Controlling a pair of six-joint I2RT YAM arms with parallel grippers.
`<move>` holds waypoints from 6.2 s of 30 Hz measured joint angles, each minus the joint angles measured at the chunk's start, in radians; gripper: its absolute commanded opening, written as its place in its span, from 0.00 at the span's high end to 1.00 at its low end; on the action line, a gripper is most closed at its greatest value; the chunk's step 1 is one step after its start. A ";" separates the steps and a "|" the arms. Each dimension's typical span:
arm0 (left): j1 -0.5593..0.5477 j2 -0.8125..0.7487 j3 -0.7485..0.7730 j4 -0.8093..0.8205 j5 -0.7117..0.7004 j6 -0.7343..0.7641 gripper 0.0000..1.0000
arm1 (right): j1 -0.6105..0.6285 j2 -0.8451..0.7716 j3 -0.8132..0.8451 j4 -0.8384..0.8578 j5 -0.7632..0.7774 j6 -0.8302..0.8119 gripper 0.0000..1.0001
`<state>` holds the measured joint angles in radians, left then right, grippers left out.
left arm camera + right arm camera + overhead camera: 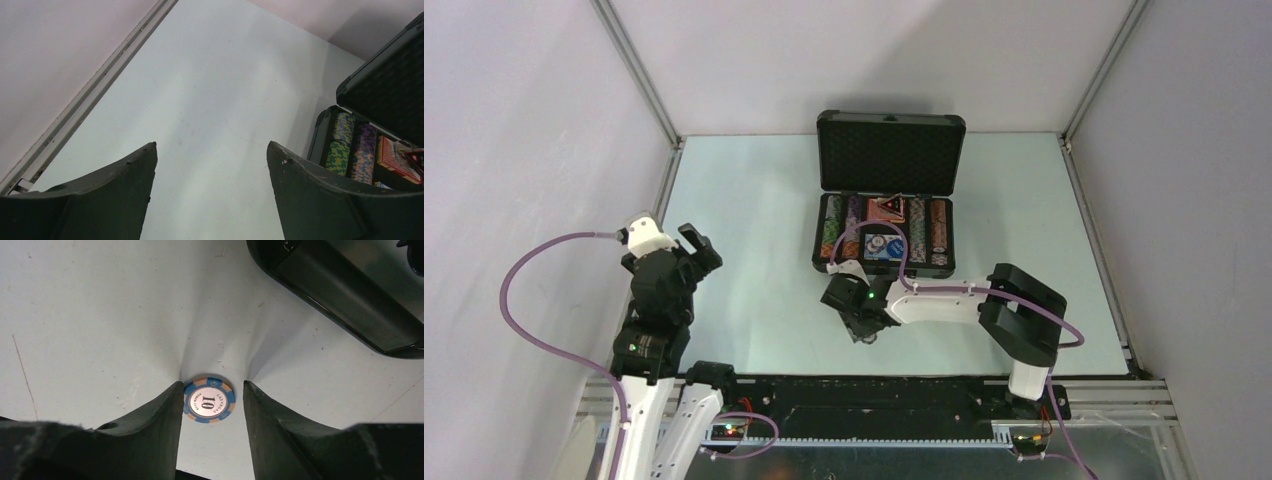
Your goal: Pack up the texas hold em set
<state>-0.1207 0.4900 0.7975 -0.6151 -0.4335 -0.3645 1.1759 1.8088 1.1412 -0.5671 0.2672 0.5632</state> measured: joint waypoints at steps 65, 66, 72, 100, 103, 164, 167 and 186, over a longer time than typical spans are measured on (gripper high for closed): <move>0.000 0.001 0.000 0.000 0.003 0.000 0.14 | -0.124 -0.066 0.011 -0.044 -0.027 -0.064 0.54; 0.000 0.001 0.000 0.000 0.003 0.000 0.14 | -0.134 -0.071 0.024 -0.048 -0.023 -0.072 0.54; 0.000 0.001 0.000 0.000 0.003 0.000 0.14 | -0.214 -0.090 0.163 -0.073 -0.002 -0.150 0.53; 0.001 0.001 0.000 0.000 0.003 0.000 0.14 | -0.428 0.165 0.535 -0.155 -0.037 -0.333 0.50; 0.002 0.001 0.000 0.000 0.003 0.000 0.14 | -0.435 0.165 0.535 -0.154 -0.048 -0.333 0.50; 0.002 0.000 0.000 0.000 0.003 0.000 0.14 | -0.543 0.216 0.524 -0.110 -0.238 -0.366 0.60; 0.002 0.000 0.000 0.000 0.003 0.000 0.14 | -0.549 0.216 0.521 -0.101 -0.234 -0.366 0.54; 0.002 0.000 0.000 0.000 0.003 0.001 0.14 | -0.537 0.270 0.591 -0.116 -0.219 -0.357 0.42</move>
<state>-0.1192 0.4904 0.7975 -0.6151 -0.4305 -0.3637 0.6384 2.0785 1.7321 -0.6827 0.0486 0.2058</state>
